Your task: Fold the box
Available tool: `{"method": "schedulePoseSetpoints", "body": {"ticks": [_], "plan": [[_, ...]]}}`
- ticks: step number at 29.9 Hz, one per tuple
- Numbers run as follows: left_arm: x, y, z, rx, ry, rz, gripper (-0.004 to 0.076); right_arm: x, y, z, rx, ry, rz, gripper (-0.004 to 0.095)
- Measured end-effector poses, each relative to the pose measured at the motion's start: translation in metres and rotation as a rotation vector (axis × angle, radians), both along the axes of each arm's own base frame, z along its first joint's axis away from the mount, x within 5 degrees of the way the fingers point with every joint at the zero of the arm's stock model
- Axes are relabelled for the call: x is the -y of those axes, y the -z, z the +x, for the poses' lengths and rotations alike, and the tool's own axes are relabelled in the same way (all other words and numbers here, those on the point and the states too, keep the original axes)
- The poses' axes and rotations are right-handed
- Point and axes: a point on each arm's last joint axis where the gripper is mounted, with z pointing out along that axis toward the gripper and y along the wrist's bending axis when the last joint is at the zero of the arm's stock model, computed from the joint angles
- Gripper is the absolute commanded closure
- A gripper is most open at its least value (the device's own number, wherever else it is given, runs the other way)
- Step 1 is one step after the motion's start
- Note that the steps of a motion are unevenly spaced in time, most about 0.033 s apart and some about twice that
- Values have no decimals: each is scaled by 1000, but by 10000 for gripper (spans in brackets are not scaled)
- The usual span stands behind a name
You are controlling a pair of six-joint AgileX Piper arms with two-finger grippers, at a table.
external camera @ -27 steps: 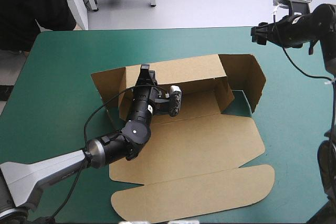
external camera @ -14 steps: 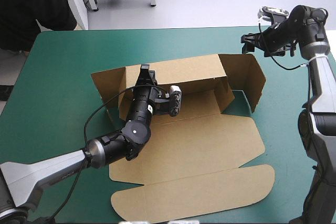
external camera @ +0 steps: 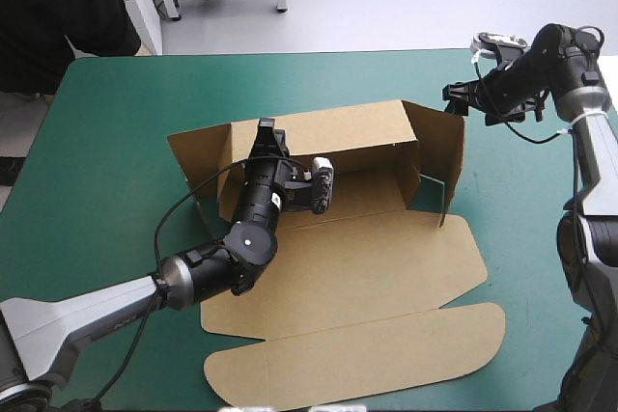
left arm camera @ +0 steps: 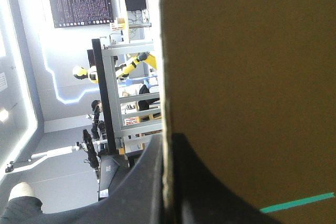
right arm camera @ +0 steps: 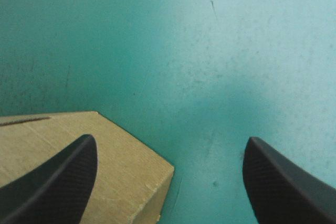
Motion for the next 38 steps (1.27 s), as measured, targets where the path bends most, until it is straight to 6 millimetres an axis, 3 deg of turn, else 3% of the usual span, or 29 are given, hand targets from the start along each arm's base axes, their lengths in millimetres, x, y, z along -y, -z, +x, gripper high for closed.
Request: {"method": "schedulePoseSetpoints", "body": {"ticks": [9,16,38], "plan": [[0,0,0,0,0,0,734,-2,8,-23,-47,-53,-8,199],[0,0,0,0,0,0,734,-7,19,-40,-71,-166,10,302],[0,0,0,-1,0,-2,734,-25,47,-79,-39,-459,144,302]]}}
